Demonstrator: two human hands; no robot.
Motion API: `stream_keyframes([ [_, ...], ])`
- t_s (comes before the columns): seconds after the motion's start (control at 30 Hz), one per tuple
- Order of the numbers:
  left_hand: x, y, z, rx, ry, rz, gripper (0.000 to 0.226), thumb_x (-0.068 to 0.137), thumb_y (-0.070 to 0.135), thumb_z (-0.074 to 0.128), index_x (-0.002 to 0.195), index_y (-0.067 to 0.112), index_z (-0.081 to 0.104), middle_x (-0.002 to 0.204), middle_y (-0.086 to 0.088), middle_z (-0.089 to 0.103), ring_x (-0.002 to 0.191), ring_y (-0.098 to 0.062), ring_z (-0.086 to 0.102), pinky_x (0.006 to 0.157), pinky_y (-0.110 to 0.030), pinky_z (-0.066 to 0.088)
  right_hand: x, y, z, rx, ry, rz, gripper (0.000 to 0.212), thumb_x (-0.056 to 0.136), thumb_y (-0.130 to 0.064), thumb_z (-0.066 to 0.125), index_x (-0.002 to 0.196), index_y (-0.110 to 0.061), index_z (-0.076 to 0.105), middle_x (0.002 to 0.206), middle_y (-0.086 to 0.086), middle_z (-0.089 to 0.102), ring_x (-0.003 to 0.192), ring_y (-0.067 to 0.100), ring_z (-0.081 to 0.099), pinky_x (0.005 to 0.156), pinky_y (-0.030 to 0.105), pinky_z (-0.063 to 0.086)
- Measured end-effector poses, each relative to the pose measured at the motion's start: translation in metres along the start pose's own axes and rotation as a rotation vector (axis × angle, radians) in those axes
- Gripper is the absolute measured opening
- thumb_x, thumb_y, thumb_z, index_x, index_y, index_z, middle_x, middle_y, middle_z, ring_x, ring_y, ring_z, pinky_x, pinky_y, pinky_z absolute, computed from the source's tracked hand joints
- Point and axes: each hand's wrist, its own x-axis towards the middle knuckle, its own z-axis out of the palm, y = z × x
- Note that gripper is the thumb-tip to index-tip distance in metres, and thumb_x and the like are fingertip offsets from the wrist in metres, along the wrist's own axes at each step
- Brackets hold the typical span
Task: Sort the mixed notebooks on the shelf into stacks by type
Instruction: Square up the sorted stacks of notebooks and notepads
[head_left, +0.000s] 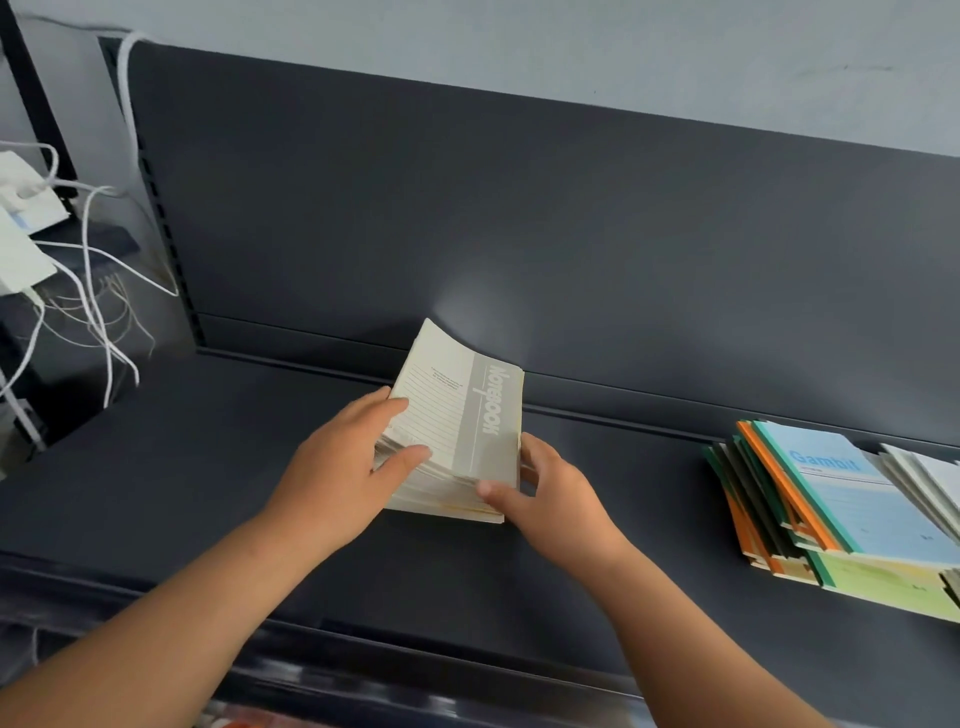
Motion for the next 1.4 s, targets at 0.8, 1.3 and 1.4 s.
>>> stream_keyframes([
  [0.8, 0.046, 0.092, -0.049, -0.1, 0.242, 0.336, 0.011, 0.094, 0.017, 0.055, 0.096, 0.023, 0.064, 0.081, 0.008, 0.063, 0.08, -0.007, 0.055, 0.07, -0.024, 0.041, 0.011, -0.031, -0.065, -0.071, 0.479, -0.277, 0.026, 0.097, -0.013, 0.049, 0.11, -0.029, 0.064, 0.109, -0.008, 0.067, 0.108, 0.02, 0.056, 0.097, 0.041, 0.044],
  [1.3, 0.054, 0.048, -0.022, -0.007, 0.118, -0.04, 0.039, 0.095, 0.023, 0.056, 0.134, 0.021, 0.051, 0.133, 0.0, 0.054, 0.123, -0.019, 0.048, 0.098, -0.032, 0.038, 0.012, -0.016, -0.083, 0.344, 0.482, 0.029, 0.024, 0.099, -0.011, 0.049, 0.085, -0.026, 0.061, 0.087, -0.007, 0.069, 0.083, 0.016, 0.066, 0.063, 0.028, 0.051],
  [1.4, 0.055, 0.055, -0.026, 0.03, 0.246, 0.024, 0.052, 0.093, 0.021, 0.058, 0.143, 0.021, 0.04, 0.142, -0.003, 0.045, 0.131, -0.023, 0.039, 0.104, -0.038, 0.036, 0.013, -0.02, -0.085, 0.129, 0.513, -0.083, 0.023, 0.099, -0.012, 0.044, 0.091, -0.023, 0.063, 0.086, -0.006, 0.067, 0.085, 0.019, 0.063, 0.072, 0.037, 0.053],
])
